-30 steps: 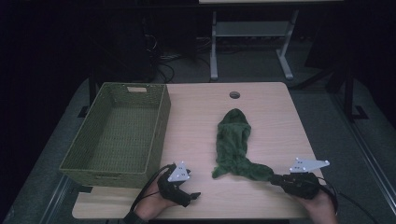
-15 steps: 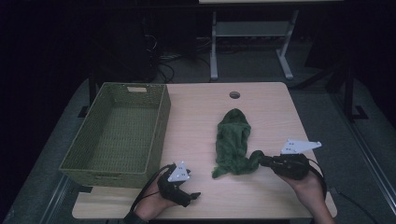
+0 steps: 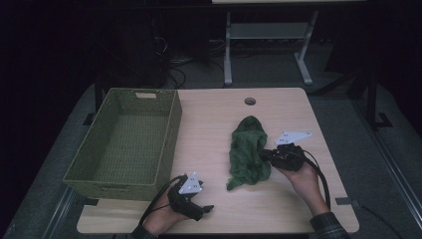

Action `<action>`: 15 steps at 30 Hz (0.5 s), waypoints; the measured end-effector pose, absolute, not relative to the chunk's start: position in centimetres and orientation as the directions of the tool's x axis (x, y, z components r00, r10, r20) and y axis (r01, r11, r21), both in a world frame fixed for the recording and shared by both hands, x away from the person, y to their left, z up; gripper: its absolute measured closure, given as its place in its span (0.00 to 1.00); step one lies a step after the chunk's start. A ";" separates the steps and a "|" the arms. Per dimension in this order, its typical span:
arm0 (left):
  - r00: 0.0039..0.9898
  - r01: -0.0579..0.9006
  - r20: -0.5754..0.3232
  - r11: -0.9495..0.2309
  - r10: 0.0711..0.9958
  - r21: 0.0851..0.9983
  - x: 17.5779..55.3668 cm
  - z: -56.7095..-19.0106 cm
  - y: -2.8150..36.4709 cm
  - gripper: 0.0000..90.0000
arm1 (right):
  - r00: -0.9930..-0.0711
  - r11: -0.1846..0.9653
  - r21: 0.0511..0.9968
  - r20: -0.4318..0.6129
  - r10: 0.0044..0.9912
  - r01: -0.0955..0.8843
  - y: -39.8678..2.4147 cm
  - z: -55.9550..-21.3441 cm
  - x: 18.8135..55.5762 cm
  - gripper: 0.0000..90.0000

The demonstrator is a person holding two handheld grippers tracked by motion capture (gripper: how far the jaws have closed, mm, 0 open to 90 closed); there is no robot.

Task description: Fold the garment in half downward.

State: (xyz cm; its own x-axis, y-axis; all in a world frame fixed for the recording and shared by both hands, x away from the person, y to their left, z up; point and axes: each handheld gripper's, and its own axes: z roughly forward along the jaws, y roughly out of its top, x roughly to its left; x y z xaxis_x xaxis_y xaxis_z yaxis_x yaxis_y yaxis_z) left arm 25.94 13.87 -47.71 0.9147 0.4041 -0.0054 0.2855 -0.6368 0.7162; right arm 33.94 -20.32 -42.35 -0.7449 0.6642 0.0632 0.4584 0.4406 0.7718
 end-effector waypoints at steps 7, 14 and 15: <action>0.914 0.285 -0.005 -0.637 0.405 0.716 25.9 -47.7 13.9 0.14 | -0.746 0.441 0.772 0.064 0.663 0.458 -19.0 -43.4 35.5 0.85; 0.915 0.282 -0.002 -0.637 0.404 0.717 25.9 -47.7 13.9 0.14 | -0.734 0.389 0.815 0.064 0.676 0.430 -21.0 -41.3 34.2 0.87; 0.915 0.280 0.001 -0.638 0.403 0.717 26.0 -47.7 13.9 0.14 | -0.737 0.387 0.812 0.076 0.671 0.436 -21.2 -41.1 34.0 0.89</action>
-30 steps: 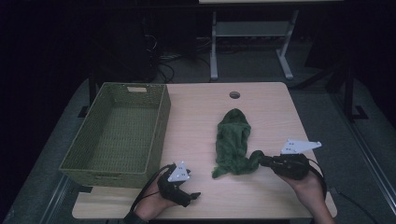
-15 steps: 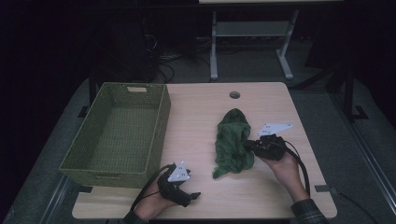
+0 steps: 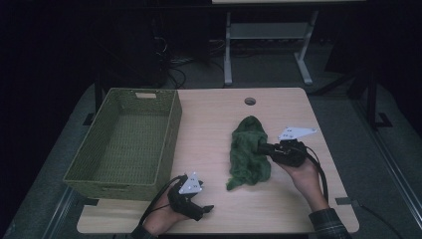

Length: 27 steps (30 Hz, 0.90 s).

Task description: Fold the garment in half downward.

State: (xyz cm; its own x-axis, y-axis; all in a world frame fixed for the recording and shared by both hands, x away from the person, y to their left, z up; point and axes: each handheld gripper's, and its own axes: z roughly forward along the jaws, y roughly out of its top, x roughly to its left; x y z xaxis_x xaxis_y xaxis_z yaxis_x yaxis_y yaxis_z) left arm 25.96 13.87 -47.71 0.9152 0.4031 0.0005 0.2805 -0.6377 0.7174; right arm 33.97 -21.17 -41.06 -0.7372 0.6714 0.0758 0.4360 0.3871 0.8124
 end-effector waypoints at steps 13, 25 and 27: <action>0.914 0.285 -0.005 -0.635 0.405 0.718 25.9 -47.7 13.9 0.14 | -0.755 0.464 0.745 0.082 0.651 0.480 -19.4 -44.2 34.7 0.98; 0.905 0.312 -0.022 -0.629 0.424 0.712 26.0 -47.6 13.7 0.14 | -0.761 0.498 0.719 0.067 0.645 0.485 -17.8 -45.5 35.7 0.97; 0.903 0.324 -0.031 -0.632 0.429 0.704 26.1 -47.4 13.6 0.15 | -0.753 0.469 0.744 0.070 0.654 0.477 -18.4 -44.7 35.5 0.93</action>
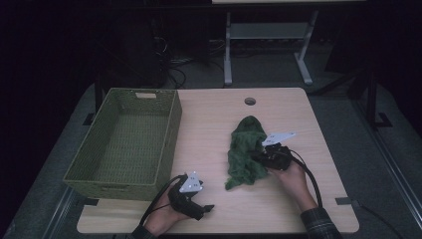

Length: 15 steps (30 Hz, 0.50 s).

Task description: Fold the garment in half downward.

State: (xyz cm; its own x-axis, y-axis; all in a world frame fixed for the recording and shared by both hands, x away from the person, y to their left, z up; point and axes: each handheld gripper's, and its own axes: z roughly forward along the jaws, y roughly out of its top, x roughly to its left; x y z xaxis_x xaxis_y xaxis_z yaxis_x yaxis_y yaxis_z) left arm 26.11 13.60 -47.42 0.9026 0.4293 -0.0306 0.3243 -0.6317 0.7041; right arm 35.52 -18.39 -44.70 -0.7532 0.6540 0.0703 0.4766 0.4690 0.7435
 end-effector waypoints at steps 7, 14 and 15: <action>0.897 0.330 -0.042 -0.603 0.441 0.726 26.4 -46.1 12.9 0.22 | -0.730 0.402 0.794 0.074 0.680 0.455 -20.3 -42.7 35.0 0.85; 0.908 0.329 -0.065 -0.607 0.414 0.724 27.7 -44.5 11.6 0.56 | -0.717 0.391 0.799 0.071 0.693 0.457 -21.1 -42.2 34.7 0.83; 0.911 0.325 -0.063 -0.614 0.408 0.720 27.9 -44.3 11.4 0.63 | -0.717 0.390 0.800 0.069 0.694 0.455 -21.2 -42.1 34.7 0.82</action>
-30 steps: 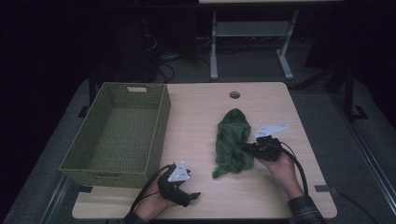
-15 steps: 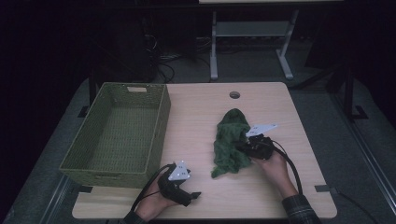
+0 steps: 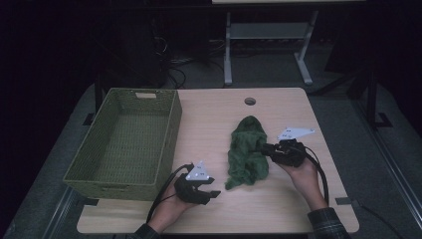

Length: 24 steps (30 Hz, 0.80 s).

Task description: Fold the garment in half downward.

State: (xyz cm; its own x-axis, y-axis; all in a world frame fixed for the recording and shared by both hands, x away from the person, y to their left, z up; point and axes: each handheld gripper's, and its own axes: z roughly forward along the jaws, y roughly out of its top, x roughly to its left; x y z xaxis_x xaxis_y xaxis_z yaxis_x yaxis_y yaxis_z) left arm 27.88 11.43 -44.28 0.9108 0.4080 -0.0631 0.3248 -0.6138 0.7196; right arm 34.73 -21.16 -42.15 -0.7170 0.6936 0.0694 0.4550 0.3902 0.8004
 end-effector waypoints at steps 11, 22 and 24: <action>0.912 0.339 -0.092 -0.608 0.400 0.718 31.0 -42.0 8.8 1.00 | -0.720 0.395 0.797 0.071 0.691 0.458 -21.0 -42.1 35.0 0.80; 0.937 0.270 -0.061 -0.605 0.343 0.749 34.3 -41.7 5.0 1.00 | -0.724 0.397 0.796 0.075 0.685 0.458 -20.8 -41.6 35.6 0.79; 0.940 0.253 -0.041 -0.612 0.338 0.750 34.7 -41.6 4.4 1.00 | -0.725 0.396 0.796 0.075 0.685 0.457 -20.9 -41.4 35.6 0.79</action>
